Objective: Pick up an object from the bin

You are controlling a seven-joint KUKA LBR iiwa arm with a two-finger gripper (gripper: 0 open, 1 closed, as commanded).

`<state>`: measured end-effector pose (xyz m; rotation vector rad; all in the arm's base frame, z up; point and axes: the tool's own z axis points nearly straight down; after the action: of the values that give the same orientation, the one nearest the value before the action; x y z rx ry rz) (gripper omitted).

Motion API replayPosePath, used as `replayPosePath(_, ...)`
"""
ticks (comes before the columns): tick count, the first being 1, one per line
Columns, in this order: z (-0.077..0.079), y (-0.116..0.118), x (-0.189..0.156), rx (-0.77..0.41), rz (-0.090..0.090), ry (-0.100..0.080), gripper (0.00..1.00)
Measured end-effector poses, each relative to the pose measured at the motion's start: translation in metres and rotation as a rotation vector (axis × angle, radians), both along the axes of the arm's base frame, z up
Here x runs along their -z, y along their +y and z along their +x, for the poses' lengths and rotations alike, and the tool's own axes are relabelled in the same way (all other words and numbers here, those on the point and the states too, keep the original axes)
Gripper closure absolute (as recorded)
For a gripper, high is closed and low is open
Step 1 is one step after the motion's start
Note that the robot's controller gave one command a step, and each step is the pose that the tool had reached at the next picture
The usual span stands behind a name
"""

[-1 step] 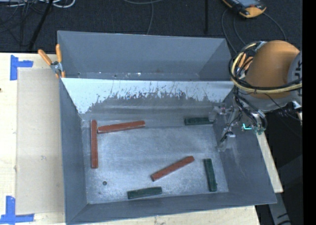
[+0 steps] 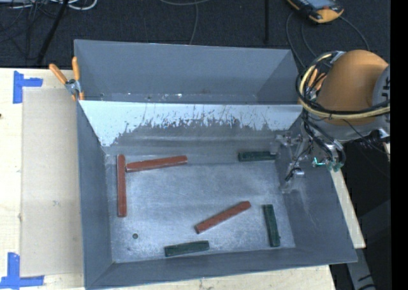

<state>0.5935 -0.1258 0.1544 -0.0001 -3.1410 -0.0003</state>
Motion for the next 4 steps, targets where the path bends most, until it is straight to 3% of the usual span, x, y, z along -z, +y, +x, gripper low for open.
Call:
replayPosePath(1,-0.003,0.015,0.014,-0.072,-0.003,-0.006,0.00)
replayPosePath(2,-0.022,0.041,0.042,-0.144,0.002,0.000,0.00)
replayPosePath(3,-0.019,0.057,0.054,0.061,0.001,0.001,0.00)
replayPosePath(4,-0.054,0.077,0.072,-0.139,0.000,-0.001,0.00)
